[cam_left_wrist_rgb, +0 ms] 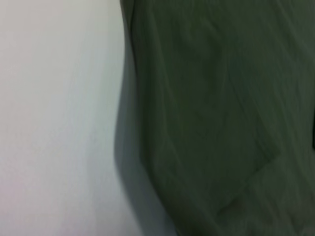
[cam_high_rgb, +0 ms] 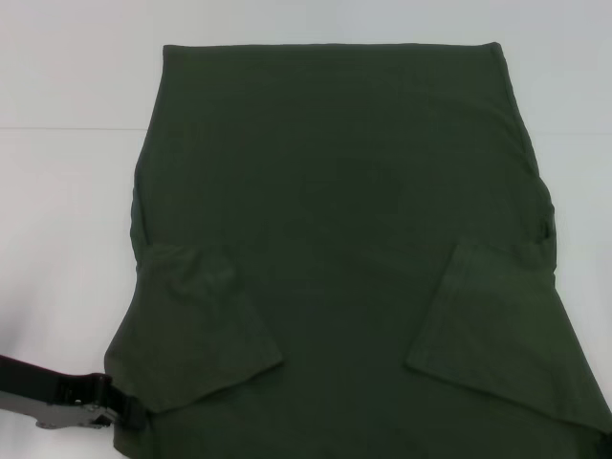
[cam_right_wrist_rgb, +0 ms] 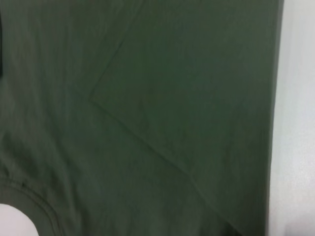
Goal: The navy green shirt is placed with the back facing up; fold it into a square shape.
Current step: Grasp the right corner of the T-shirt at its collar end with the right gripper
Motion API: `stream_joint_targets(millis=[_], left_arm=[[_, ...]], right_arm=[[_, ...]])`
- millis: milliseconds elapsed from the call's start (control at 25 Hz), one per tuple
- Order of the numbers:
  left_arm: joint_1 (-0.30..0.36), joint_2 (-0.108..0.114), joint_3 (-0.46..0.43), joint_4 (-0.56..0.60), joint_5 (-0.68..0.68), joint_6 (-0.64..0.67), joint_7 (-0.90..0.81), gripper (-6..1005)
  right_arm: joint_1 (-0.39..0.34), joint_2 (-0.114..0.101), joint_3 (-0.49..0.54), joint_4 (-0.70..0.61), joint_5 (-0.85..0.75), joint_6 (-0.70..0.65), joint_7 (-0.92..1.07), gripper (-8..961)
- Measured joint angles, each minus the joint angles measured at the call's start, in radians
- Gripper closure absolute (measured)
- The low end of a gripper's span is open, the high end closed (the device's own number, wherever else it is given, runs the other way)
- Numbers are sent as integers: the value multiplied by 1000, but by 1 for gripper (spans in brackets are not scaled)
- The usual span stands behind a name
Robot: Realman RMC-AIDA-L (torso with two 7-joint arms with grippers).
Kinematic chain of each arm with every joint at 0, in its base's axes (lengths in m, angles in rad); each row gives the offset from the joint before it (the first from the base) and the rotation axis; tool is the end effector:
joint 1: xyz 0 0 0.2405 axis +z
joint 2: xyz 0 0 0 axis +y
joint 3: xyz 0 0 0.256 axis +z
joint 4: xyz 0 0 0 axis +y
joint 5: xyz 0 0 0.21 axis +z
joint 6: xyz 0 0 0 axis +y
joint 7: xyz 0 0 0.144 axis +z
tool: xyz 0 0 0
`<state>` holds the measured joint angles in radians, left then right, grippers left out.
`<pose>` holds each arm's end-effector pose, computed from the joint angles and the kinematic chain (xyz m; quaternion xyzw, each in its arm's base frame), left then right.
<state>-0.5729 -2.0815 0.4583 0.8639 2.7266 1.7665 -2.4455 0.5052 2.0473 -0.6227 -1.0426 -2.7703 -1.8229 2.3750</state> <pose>-0.3153 0.2929 0.0302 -0.7261 -0.6863 -0.0058 0.0423 0.3265 0.2841 0.0664 -0.7697 0.6249 -0.0941 0.0910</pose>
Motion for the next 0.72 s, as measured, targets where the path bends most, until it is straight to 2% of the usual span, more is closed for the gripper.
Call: stream_joint_targets(millis=[720], left_arm=[[3,0,1,0,-1,1,11,961]], right_arm=[[5,14,-23,12,0,12,1,89]])
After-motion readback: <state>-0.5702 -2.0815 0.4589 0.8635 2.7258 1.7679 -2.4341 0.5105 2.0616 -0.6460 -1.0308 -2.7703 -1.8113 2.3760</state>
